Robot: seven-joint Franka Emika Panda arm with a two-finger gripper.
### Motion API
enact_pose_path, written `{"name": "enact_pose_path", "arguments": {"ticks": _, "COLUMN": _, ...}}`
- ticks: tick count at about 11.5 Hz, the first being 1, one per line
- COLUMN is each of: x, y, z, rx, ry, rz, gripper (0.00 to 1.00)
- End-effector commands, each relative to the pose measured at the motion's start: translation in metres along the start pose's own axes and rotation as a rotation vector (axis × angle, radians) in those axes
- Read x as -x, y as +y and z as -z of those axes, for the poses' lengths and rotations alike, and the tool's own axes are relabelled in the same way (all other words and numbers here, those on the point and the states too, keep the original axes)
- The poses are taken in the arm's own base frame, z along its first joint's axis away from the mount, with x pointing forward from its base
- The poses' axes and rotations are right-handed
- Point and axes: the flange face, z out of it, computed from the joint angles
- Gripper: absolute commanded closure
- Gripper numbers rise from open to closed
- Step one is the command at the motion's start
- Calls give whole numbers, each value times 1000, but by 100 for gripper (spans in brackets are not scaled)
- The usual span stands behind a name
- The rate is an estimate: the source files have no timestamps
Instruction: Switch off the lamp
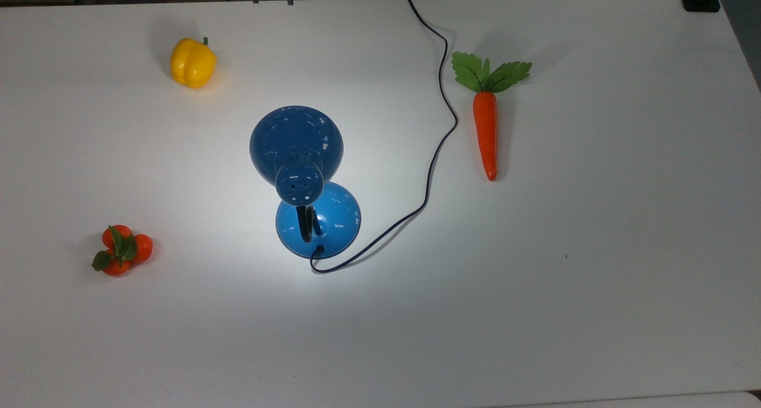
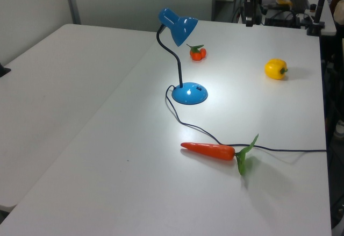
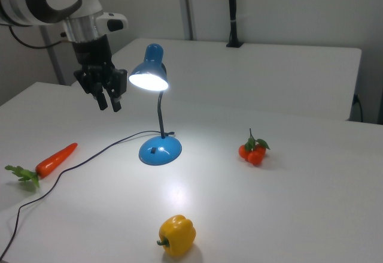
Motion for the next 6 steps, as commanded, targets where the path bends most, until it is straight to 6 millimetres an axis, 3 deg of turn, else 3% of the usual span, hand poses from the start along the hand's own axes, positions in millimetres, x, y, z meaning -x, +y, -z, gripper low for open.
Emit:
{"name": "enact_pose_path", "arguments": {"ticks": 1, "x": 2, "y": -2, "z": 2, "rx": -4, "ry": -11, "rz": 68, "gripper": 100}}
{"name": "enact_pose_path", "arguments": {"ticks": 6, "x": -11, "y": -3, "z": -13, "rx": -12, "ry": 5, "rz": 72, "gripper": 100}}
